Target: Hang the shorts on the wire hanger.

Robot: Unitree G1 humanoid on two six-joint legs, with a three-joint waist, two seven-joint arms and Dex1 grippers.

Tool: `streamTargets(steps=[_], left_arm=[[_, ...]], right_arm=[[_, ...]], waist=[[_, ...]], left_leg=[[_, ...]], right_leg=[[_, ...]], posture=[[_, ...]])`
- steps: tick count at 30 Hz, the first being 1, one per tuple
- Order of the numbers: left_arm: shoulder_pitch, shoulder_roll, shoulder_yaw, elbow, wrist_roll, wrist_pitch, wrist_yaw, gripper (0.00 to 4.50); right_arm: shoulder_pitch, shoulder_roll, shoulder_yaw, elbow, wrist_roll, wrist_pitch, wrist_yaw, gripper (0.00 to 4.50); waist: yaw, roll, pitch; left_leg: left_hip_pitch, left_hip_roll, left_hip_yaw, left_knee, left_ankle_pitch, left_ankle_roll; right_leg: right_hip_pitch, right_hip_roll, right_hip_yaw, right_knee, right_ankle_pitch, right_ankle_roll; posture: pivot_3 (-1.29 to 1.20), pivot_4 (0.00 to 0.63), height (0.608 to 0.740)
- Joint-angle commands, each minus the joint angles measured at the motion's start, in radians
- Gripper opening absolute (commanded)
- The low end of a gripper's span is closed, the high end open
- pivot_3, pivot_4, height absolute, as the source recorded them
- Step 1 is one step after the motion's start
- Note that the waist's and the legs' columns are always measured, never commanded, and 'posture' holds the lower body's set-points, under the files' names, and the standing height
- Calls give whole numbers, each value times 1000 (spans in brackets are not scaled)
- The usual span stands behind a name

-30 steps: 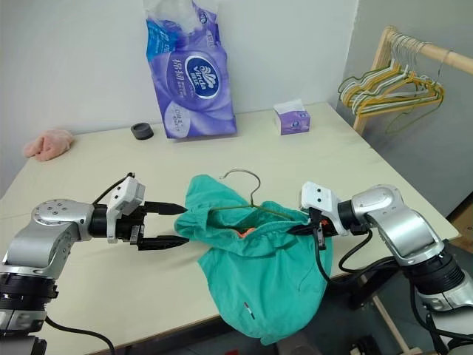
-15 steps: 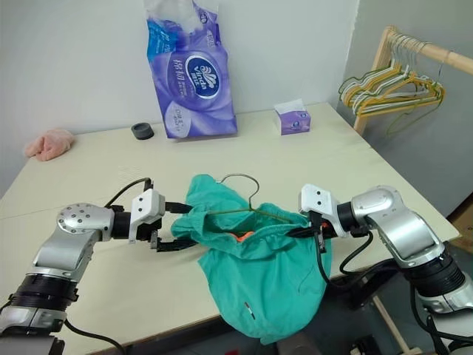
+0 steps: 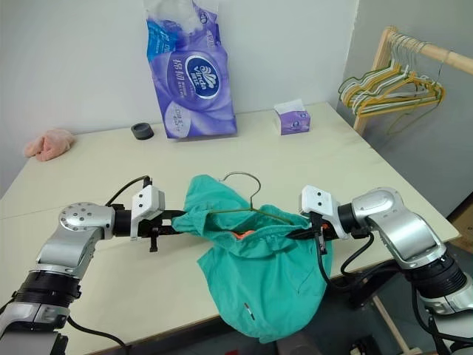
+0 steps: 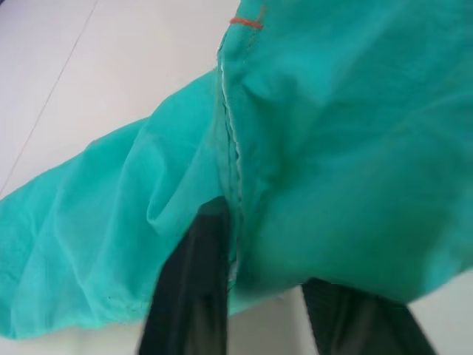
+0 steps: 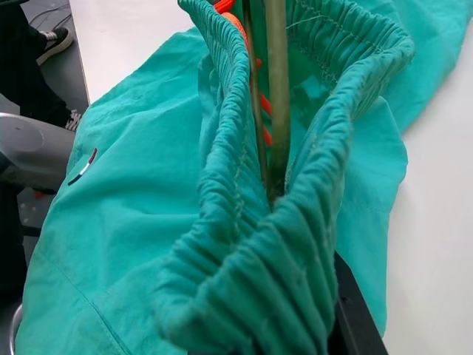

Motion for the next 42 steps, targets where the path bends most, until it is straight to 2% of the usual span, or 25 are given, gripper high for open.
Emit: streamTargets(steps=[1,17,28,32,39,42], left_arm=[[1,-2,29,-29,-18,10,20,36],[26,5,37,-32,-15,9,50,36],[64,-7,22,-120,-48,63,52,36],[73,-23,41,-133,-50,89,104,903],[112,-41,71,-126,-5,3,206,3044],[126,-44,140,-84,1,-35,298,3044]], right_arm=[[-10,-11,-35,-22,33,14,13,0],[24,-78,-74,-43,104,67,39,0],[12,-48,-76,-44,130,93,11,0],[7,-41,-75,-42,133,96,4,0],[6,-27,-80,-41,138,108,-17,0],[13,-19,-91,-42,144,120,-34,0]], waist=[[0,0,0],[2,0,0],[2,0,0],[3,0,0],[4,0,0],[4,0,0]], left_leg=[[0,0,0,0,0,0],[0,0,0,0,0,0],[0,0,0,0,0,0],[0,0,0,0,0,0],[0,0,0,0,0,0],[0,0,0,0,0,0]], right_leg=[[0,0,0,0,0,0],[0,0,0,0,0,0],[0,0,0,0,0,0],[0,0,0,0,0,0],[0,0,0,0,0,0],[0,0,0,0,0,0]], posture=[[-372,20,740],[-369,26,740],[-366,24,740],[-366,24,740],[-366,22,740],[-368,21,740]])
